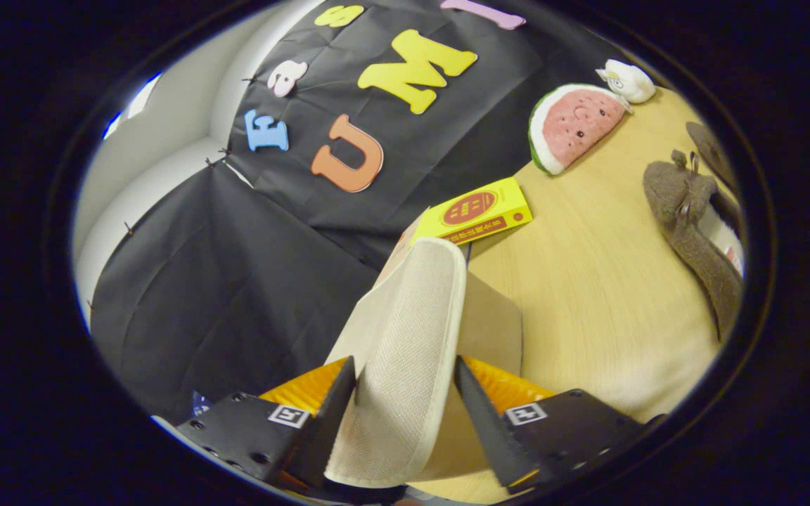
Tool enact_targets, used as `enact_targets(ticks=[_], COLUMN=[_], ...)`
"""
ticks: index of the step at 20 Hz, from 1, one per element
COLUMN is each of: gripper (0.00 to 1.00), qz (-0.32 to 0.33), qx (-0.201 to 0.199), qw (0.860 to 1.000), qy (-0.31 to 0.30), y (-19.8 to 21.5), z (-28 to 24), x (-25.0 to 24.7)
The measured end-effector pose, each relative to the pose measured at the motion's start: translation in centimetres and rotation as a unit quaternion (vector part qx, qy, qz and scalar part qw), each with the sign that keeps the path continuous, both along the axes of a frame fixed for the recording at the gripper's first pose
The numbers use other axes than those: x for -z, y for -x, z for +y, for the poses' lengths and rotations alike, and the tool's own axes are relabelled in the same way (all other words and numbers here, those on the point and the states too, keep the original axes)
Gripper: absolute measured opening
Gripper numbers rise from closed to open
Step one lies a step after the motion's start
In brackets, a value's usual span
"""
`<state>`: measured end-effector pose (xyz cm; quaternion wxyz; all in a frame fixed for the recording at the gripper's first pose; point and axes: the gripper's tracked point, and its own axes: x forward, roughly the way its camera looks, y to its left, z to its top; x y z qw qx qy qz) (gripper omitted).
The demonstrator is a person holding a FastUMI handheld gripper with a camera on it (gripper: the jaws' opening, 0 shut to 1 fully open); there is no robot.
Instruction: Open the storage box then place both shoes into the box .Put the left shoe in first, then the right shoe, with the right side of both shoes facing outward in a uniform manner.
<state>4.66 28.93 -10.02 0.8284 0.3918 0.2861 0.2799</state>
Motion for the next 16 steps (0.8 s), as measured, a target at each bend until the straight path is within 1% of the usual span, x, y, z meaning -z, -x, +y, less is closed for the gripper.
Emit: enact_targets(ticks=[2,3,4,5,6,7,10,12,16], gripper=[0.56,0.44,0.31,0.19,0.19,0.16,0.01,0.01,0.01], qz=[-0.007,-0.014,-0.019,-0.029,-0.043,-0.046,-0.057,-0.061,-0.091], qx=[0.012,0.029,0.053,0.057,0.046,0.051,0.041,0.035,0.024], qw=[1.000,0.999,0.998,0.998,0.998,0.997,0.997,0.997,0.995], qy=[-0.003,0.003,-0.003,0.002,0.015,0.024,0.037,0.033,0.025], y=[-0.7,-1.6,-1.4,-1.6,-1.1,-1.2,-1.0,-0.7,-0.2], z=[-1.0,-1.3,-3.2,-2.8,-2.6,-2.4,-2.3,-2.1,-1.1], x=[-0.6,-0.5,-2.0,-2.6,-3.4,-3.4,-4.0,-5.0,-8.7])
